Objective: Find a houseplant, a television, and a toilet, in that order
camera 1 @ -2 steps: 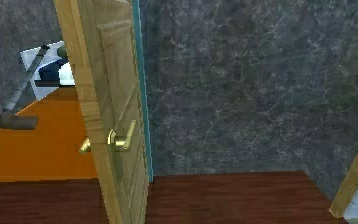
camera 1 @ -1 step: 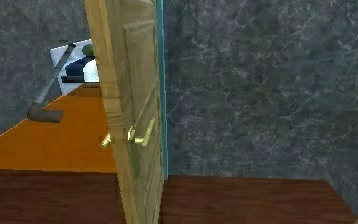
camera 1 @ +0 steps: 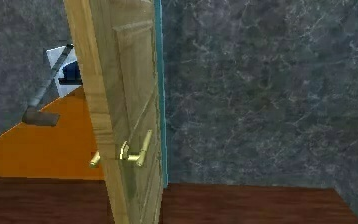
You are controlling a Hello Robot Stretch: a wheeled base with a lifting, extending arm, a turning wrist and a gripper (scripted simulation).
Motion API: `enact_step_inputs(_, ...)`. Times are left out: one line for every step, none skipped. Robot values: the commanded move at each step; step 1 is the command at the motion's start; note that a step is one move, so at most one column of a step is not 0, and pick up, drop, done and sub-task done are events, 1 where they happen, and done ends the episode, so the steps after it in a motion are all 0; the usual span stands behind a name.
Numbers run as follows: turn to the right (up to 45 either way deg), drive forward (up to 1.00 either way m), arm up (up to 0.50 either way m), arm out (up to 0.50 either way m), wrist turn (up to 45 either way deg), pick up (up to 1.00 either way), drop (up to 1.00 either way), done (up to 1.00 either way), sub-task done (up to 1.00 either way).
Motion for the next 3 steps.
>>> enact_step_inputs(39.0, 0.0, 0.0, 0.0, 0.0, 0.0, 0.0, 0.0, 0.0)
enact_step_inputs(0.0, 0.25, 0.0, 0.0, 0.0, 0.0, 0.0, 0.0, 0.0)
enact_step_inputs(30.0, 0.0, 0.0, 0.0, 0.0, 0.0, 0.0, 0.0, 0.0)
